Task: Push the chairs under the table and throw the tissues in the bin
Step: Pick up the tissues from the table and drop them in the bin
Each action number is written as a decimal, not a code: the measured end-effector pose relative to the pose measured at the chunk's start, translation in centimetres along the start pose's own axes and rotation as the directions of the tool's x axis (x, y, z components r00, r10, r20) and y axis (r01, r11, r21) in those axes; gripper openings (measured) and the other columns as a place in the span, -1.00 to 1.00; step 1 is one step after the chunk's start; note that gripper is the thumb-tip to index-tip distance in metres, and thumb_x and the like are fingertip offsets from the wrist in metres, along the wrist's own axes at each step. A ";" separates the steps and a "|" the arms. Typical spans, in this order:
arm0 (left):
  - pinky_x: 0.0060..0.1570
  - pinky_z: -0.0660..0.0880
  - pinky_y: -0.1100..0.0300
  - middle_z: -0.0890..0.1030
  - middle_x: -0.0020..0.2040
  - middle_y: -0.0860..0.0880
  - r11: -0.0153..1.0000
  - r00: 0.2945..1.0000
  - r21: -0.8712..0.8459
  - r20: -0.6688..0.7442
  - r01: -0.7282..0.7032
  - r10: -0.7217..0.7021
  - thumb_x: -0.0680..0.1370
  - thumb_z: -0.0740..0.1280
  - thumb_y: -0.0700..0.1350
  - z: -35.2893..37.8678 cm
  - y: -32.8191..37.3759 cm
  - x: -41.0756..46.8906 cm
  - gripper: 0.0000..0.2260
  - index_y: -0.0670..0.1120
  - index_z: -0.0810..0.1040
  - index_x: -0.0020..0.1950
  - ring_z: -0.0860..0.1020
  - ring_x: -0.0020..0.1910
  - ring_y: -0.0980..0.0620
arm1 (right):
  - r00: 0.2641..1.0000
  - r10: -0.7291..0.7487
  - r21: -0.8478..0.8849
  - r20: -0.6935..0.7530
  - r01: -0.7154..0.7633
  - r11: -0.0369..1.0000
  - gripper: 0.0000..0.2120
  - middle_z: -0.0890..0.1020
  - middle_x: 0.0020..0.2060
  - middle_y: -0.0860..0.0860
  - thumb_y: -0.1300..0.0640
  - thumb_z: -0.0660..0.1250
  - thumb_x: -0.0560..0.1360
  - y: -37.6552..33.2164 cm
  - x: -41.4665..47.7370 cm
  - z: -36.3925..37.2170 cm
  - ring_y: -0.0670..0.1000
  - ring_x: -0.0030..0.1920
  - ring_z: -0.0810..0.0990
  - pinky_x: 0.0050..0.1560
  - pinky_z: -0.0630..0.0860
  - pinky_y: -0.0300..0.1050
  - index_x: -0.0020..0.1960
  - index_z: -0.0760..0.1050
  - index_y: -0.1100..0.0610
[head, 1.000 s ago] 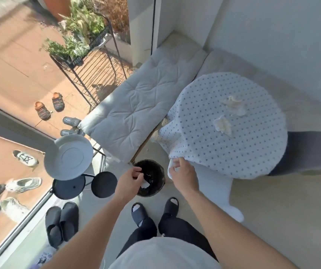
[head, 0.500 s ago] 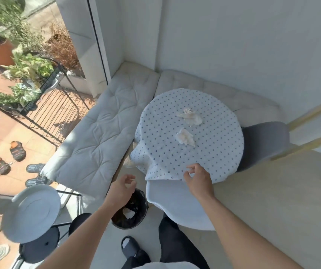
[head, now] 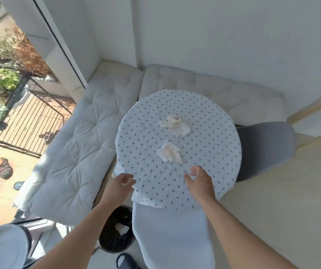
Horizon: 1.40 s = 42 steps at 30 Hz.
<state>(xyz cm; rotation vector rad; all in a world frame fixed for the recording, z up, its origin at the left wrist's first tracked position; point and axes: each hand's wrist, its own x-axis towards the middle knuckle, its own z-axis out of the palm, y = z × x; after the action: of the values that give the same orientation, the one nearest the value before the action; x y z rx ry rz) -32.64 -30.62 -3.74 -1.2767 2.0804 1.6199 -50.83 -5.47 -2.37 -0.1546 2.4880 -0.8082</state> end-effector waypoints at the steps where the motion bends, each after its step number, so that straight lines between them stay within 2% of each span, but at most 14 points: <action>1: 0.12 0.67 -0.07 0.75 0.08 0.14 1.000 1.000 -0.014 0.003 0.013 -0.013 0.66 0.33 0.01 0.6 0.6 1.2 -0.83 0.09 0.61 0.23 0.75 -0.08 0.15 | 1.000 0.005 0.009 0.020 -0.005 1.000 -0.63 0.58 0.20 -0.08 -0.11 0.37 0.60 0.1 1.4 0.2 0.01 0.15 0.59 0.06 0.66 0.11 0.36 0.47 -0.01; 5: 0.05 0.69 -0.06 0.76 0.09 0.08 0.997 0.999 -0.066 -0.012 0.049 -0.050 0.68 0.32 -0.05 2.9 3.0 5.7 -0.83 0.01 0.61 0.25 0.76 -0.07 0.08 | 0.996 0.010 0.001 0.088 -0.010 1.000 -0.61 0.55 0.25 -0.03 -0.09 0.40 0.59 0.6 6.7 1.6 0.01 0.20 0.57 0.16 0.61 0.08 0.37 0.46 -0.01; 10: 0.02 0.71 0.02 0.72 0.13 0.08 0.998 0.998 -0.039 -0.037 0.051 -0.052 0.67 0.33 -0.03 5.9 5.1 10.4 -0.79 0.00 0.61 0.29 0.73 -0.03 0.13 | 0.990 0.002 -0.003 0.143 -0.002 1.000 -0.60 0.55 0.23 -0.01 -0.06 0.43 0.58 1.1 11.5 3.9 0.05 0.20 0.58 0.14 0.60 0.06 0.35 0.46 0.02; 12: 0.02 0.71 0.01 0.70 0.12 0.11 0.999 0.998 -0.015 -0.046 0.044 -0.045 0.66 0.34 0.02 7.0 5.6 12.1 -0.77 0.02 0.61 0.29 0.73 -0.03 0.14 | 0.988 0.001 -0.008 0.156 0.000 1.000 -0.59 0.54 0.22 -0.01 -0.07 0.44 0.58 1.4 12.8 5.0 0.04 0.18 0.58 0.10 0.60 0.04 0.35 0.45 0.03; 15: 0.03 0.70 -0.05 0.69 0.10 0.14 1.000 0.997 0.004 -0.070 0.030 -0.030 0.64 0.37 0.08 8.5 6.3 14.2 -0.74 0.03 0.61 0.29 0.73 0.00 0.05 | 0.991 -0.018 -0.020 0.135 0.021 1.000 -0.65 0.53 0.16 -0.02 -0.06 0.45 0.58 1.8 14.1 6.3 -0.01 0.02 0.55 -0.03 0.55 -0.04 0.28 0.45 0.03; 19: -0.07 0.68 0.02 0.68 0.11 0.14 0.999 0.995 0.001 -0.083 0.050 -0.050 0.60 0.42 0.13 10.3 7.3 16.3 -0.71 0.03 0.62 0.25 0.71 0.05 0.00 | 0.997 -0.019 -0.024 0.079 0.021 0.999 -0.76 0.54 0.06 -0.03 0.00 0.45 0.58 1.9 15.1 7.2 -0.02 -0.08 0.52 -0.11 0.49 -0.06 0.16 0.47 0.02; 23: -0.41 0.51 0.32 0.68 0.00 0.05 0.995 0.992 0.070 -0.113 0.068 -0.060 0.61 0.44 0.02 11.8 8.1 17.5 -0.83 0.00 0.63 0.15 0.67 -0.19 0.03 | 0.997 -0.048 -0.026 0.064 0.049 0.998 -0.88 0.59 0.00 -0.06 0.07 0.42 0.60 2.4 16.0 7.5 0.01 -0.01 0.59 -0.04 0.61 0.05 0.09 0.50 -0.01; 24: -0.40 0.52 0.30 0.68 -0.03 0.04 0.993 0.991 0.091 -0.124 0.070 -0.059 0.62 0.43 -0.01 12.1 8.2 17.8 -0.87 -0.01 0.63 0.13 0.64 -0.23 0.04 | 0.996 -0.054 -0.029 0.069 0.056 0.998 -0.92 0.60 -0.01 -0.05 0.09 0.41 0.61 2.6 16.2 7.5 0.02 0.00 0.61 -0.02 0.62 0.06 0.07 0.53 -0.01; 26: -0.28 0.59 0.13 0.69 -0.09 0.02 0.989 0.987 0.115 -0.143 0.096 -0.079 0.63 0.39 -0.05 12.5 8.1 18.0 -0.88 -0.05 0.66 0.10 0.60 -0.24 0.03 | 0.995 -0.060 -0.049 0.078 0.064 0.997 -0.98 0.62 -0.03 -0.04 0.12 0.38 0.63 2.9 16.3 7.3 0.04 0.01 0.61 -0.03 0.63 0.08 0.05 0.56 0.01; 29: -0.22 0.62 0.00 0.72 -0.09 -0.03 0.987 0.983 0.097 -0.147 0.127 -0.112 0.63 0.38 -0.07 12.4 7.8 17.7 -0.91 -0.04 0.67 0.04 0.64 -0.21 -0.07 | 0.997 -0.043 -0.045 0.062 0.046 0.998 -0.96 0.63 -0.03 -0.03 0.12 0.36 0.63 3.3 16.0 6.7 0.03 -0.02 0.63 -0.08 0.66 0.08 0.05 0.58 0.01; 32: -0.23 0.61 0.03 0.72 -0.08 -0.02 0.989 0.981 0.081 -0.159 0.127 -0.113 0.63 0.38 -0.06 11.8 7.4 16.5 -0.93 -0.01 0.64 -0.02 0.67 -0.17 -0.11 | 0.999 -0.018 -0.033 0.032 0.019 0.999 -0.97 0.64 -0.03 -0.04 0.12 0.37 0.63 4.0 15.2 5.9 0.01 -0.05 0.63 -0.10 0.65 0.06 0.04 0.58 0.02; 35: -0.22 0.59 0.09 0.72 -0.05 0.01 0.985 0.978 0.101 -0.165 0.143 -0.125 0.64 0.38 -0.05 10.6 6.3 15.1 -0.89 -0.05 0.66 0.06 0.71 -0.09 -0.10 | 1.000 0.004 -0.023 0.007 -0.004 1.000 -0.97 0.66 -0.05 -0.06 0.12 0.37 0.62 4.6 14.2 5.0 0.01 -0.06 0.64 -0.11 0.66 0.09 0.03 0.59 0.01; 38: -0.11 0.67 -0.02 0.71 -0.01 0.09 0.988 0.979 0.086 -0.167 0.132 -0.116 0.64 0.39 -0.01 9.1 4.8 13.1 -0.89 -0.02 0.65 0.06 0.72 -0.05 -0.04 | 1.000 0.011 -0.015 0.003 -0.011 1.000 -0.95 0.67 -0.03 -0.05 0.12 0.37 0.62 4.7 12.4 4.3 0.01 -0.04 0.64 -0.08 0.66 0.10 0.06 0.59 0.01; 42: -0.16 0.59 0.12 0.73 -0.05 0.08 0.986 0.976 0.079 -0.178 0.144 -0.128 0.64 0.39 -0.01 7.1 2.7 9.7 -0.88 -0.04 0.64 0.02 0.71 -0.06 -0.02 | 1.000 0.003 0.011 -0.010 -0.003 1.000 -0.95 0.67 -0.04 -0.07 0.14 0.37 0.62 4.3 9.4 4.2 0.01 -0.04 0.66 -0.07 0.67 0.09 0.05 0.60 0.03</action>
<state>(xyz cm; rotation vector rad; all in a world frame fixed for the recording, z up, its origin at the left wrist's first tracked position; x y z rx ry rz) -42.80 -29.18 -10.60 -1.5396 2.0840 1.3844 -56.57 -6.53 -11.82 -0.1432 2.4925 -0.8233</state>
